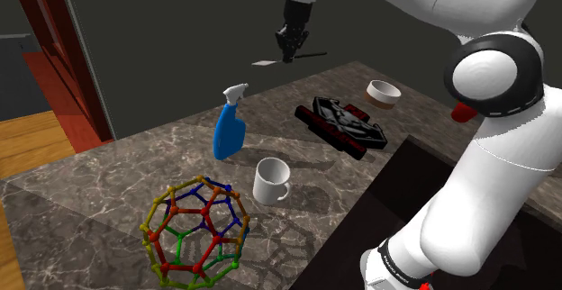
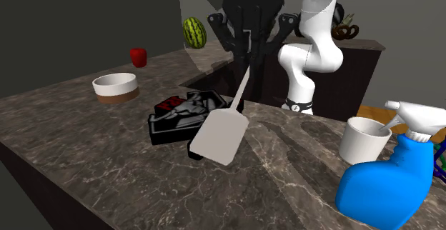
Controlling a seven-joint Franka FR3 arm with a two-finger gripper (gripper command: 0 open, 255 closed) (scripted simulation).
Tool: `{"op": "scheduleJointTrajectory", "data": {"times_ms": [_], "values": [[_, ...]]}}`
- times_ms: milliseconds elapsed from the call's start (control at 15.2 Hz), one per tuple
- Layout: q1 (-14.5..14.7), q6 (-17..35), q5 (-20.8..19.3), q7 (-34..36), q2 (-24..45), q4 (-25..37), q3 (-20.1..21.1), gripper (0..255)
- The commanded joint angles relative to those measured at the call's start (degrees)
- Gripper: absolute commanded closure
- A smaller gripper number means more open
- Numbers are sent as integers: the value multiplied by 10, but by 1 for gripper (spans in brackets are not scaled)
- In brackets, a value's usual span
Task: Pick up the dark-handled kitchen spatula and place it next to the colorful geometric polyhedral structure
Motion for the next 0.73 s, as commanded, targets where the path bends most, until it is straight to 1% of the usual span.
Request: {"op": "scheduleJointTrajectory", "data": {"times_ms": [0,330,660], "values": [[16,16,-2,26,-30,-47,10,255],[49,34,-1,85,-87,-121,36,255],[81,44,4,147,-130,-173,66,255]]}}
